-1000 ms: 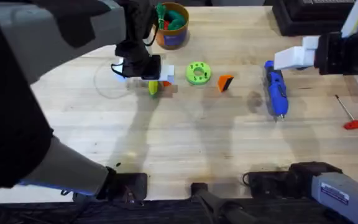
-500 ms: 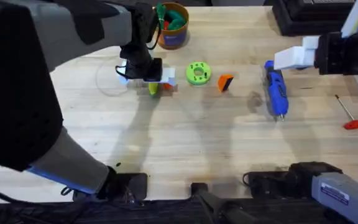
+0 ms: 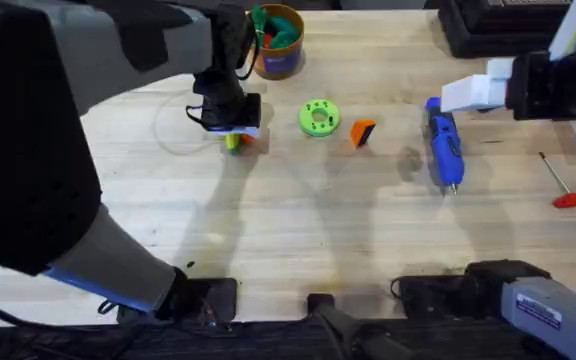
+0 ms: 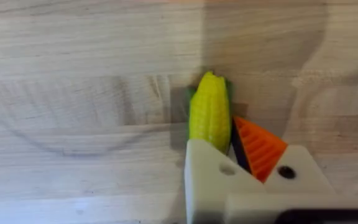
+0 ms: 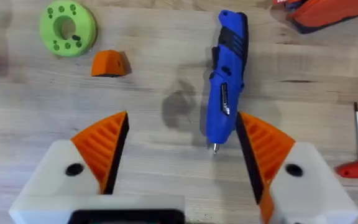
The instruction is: Pick up the gripper from the table and insert it into the empty holder that is missing its gripper. Then pick up a screw, insert it into the mounting hole, and use the screwdriver to tighten it. Finally, clean up the table by picking up the vegetable and placing it into the bucket.
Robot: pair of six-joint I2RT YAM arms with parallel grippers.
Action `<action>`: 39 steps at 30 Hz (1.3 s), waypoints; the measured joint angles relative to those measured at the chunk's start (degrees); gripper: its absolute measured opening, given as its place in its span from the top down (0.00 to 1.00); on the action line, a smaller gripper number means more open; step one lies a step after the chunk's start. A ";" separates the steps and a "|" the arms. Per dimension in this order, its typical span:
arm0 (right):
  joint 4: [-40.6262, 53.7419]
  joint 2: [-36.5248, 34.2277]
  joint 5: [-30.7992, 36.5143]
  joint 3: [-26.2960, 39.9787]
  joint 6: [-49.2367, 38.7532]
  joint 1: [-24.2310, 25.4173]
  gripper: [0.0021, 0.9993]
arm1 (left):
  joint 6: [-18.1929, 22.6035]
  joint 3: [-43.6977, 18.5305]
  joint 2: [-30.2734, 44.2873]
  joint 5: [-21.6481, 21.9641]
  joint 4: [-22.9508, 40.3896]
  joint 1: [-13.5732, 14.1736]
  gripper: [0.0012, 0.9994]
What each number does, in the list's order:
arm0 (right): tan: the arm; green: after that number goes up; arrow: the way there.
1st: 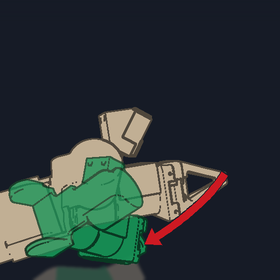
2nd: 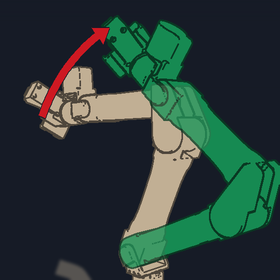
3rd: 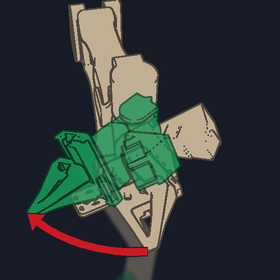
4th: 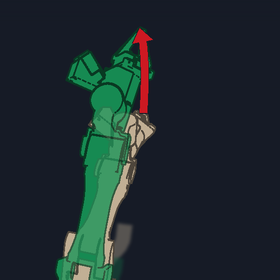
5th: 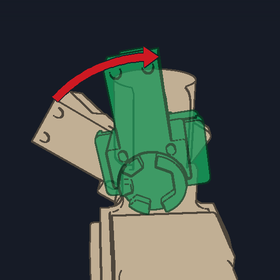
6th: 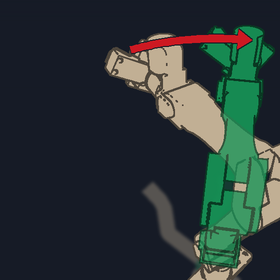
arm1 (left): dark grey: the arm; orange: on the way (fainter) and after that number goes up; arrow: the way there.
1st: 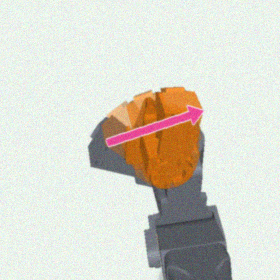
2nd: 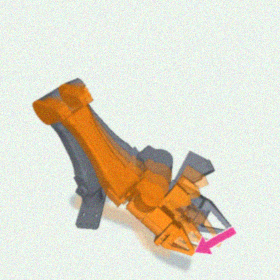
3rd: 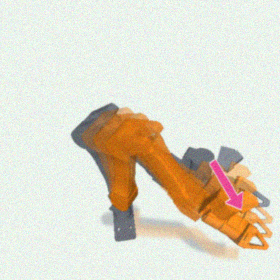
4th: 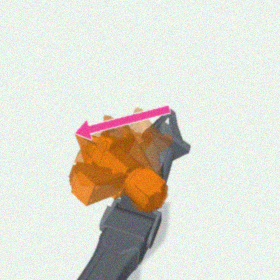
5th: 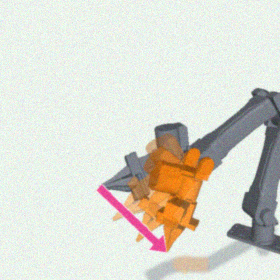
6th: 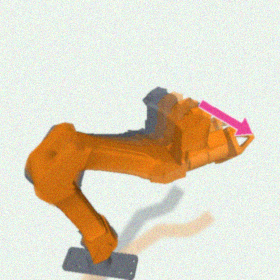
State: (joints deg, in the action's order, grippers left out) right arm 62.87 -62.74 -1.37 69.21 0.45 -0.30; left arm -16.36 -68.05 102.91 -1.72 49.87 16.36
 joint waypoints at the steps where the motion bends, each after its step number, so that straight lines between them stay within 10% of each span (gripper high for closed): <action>1: 0.00 0.00 0.00 0.00 0.00 0.00 0.01 | 0.00 0.00 0.00 0.00 0.02 0.00 0.99; 15: 0.00 0.00 0.00 0.00 0.00 0.00 0.01 | 0.00 -0.27 -1.00 0.01 0.29 -0.02 0.99; 39: 0.01 0.00 0.00 0.00 0.00 0.00 0.01 | 0.48 -6.82 -29.87 2.68 7.04 -0.11 0.99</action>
State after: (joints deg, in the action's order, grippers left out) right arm 62.88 -62.74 -1.37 69.21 0.45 -0.30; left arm -15.88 -74.87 73.05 0.96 56.90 16.25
